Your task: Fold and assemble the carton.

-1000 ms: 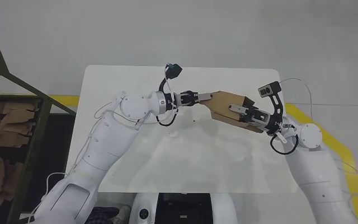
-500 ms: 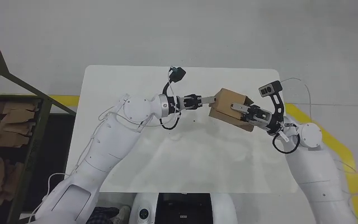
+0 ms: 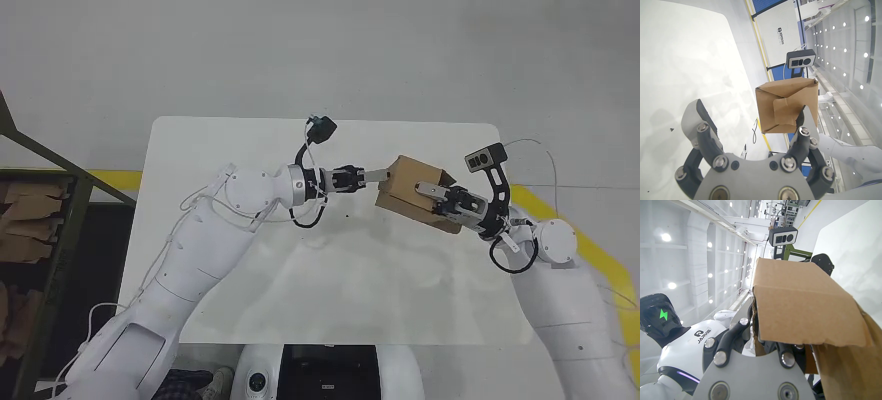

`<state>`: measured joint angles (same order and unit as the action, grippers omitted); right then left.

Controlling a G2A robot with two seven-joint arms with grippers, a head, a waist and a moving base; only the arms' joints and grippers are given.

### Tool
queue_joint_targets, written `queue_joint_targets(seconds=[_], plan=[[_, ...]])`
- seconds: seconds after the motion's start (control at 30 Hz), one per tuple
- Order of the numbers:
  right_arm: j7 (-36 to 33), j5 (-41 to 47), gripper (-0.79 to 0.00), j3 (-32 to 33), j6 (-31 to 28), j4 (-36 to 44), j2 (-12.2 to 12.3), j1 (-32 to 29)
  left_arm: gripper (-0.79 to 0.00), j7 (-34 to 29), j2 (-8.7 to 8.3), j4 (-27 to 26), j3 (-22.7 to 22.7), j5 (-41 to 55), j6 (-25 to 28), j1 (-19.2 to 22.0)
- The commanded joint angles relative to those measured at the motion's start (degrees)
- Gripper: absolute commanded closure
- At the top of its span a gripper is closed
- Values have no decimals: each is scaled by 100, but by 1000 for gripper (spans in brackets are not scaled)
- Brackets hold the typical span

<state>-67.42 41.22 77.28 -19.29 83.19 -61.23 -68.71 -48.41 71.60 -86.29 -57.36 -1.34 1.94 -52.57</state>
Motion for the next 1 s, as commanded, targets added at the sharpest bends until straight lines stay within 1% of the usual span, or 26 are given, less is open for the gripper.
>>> queue_joint_targets(seconds=[0.0,0.17,0.37,0.63,0.97], plan=[[-11,9,0,-3,5,-2,-2,1,-785,-20,-2,4,17,-16,-2,-17],[-43,39,0,-10,17,-11,-6,9,-785,-45,-2,64,54,-46,-12,-33],[-96,51,0,-37,30,-7,-12,14,-785,-76,0,17,77,-35,-24,-26],[-115,36,0,-54,28,-3,-18,14,-785,-90,41,40,242,-25,-18,67],[-135,46,0,-59,50,-8,-23,15,-785,-95,56,56,270,-5,-3,130]])
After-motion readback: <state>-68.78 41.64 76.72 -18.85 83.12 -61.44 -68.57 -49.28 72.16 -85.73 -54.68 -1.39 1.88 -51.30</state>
